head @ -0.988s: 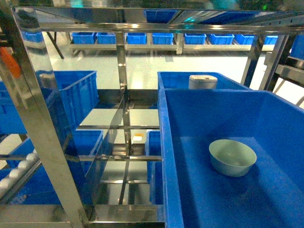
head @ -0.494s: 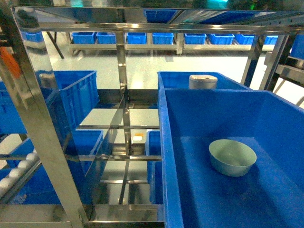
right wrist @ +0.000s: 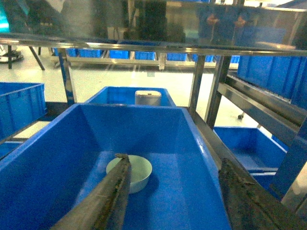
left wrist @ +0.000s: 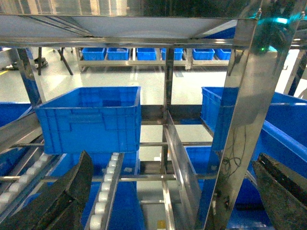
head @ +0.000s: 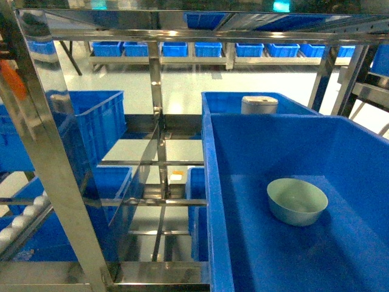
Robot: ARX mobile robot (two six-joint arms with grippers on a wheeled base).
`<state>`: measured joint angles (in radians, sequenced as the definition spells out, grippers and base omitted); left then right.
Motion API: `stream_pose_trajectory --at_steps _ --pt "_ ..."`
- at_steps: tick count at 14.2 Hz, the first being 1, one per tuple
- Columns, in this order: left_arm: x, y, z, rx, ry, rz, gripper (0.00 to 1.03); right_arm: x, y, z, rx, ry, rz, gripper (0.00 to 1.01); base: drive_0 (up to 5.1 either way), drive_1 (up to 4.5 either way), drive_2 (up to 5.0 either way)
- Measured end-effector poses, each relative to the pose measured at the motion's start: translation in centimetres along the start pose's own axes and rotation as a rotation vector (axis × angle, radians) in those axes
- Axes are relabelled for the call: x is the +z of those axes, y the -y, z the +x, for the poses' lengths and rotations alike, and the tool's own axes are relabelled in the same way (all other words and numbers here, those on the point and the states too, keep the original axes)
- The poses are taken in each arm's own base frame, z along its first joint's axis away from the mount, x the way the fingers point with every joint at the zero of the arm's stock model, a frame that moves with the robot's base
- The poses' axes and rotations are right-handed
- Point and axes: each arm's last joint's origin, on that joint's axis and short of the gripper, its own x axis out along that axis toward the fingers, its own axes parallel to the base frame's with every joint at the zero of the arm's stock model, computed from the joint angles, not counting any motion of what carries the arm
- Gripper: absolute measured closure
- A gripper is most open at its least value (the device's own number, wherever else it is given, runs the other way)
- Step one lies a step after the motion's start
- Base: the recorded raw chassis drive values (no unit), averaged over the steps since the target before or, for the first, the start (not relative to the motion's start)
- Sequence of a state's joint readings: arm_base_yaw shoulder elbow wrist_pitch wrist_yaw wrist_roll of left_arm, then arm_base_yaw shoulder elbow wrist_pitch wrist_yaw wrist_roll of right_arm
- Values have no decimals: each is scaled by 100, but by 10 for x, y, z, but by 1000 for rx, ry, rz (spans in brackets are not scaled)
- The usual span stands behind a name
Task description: Place green bowl on second shelf with right arm
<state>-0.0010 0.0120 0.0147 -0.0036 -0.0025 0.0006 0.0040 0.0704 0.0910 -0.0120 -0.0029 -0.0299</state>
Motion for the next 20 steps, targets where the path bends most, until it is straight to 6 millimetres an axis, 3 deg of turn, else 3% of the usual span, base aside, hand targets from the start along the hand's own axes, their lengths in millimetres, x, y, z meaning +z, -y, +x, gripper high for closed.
stream_pose_trajectory --at_steps 4,5,7,13,14,16,18,20 --pt "0 0 0 -2 -1 0 5 -9 0 0 -7 -6 14 91 0 0 0" --pt "0 0 0 -2 -1 0 5 -12 0 1 -7 -14 16 99 0 0 0" --pt "0 0 0 -2 -1 0 5 -21 0 0 -4 -11 17 99 0 0 0" --pt "0 0 0 -2 -1 0 5 -20 0 0 -7 -4 16 99 0 0 0" --pt "0 0 0 -2 -1 0 5 -20 0 0 -7 -4 16 93 0 0 0" --pt "0 0 0 -2 -1 0 5 -20 0 0 -7 -4 16 67 0 0 0" --pt "0 0 0 -2 -1 0 5 -20 0 0 -7 -4 16 34 0 0 0" --pt "0 0 0 -2 -1 0 5 -20 0 0 -7 -4 16 9 0 0 0"
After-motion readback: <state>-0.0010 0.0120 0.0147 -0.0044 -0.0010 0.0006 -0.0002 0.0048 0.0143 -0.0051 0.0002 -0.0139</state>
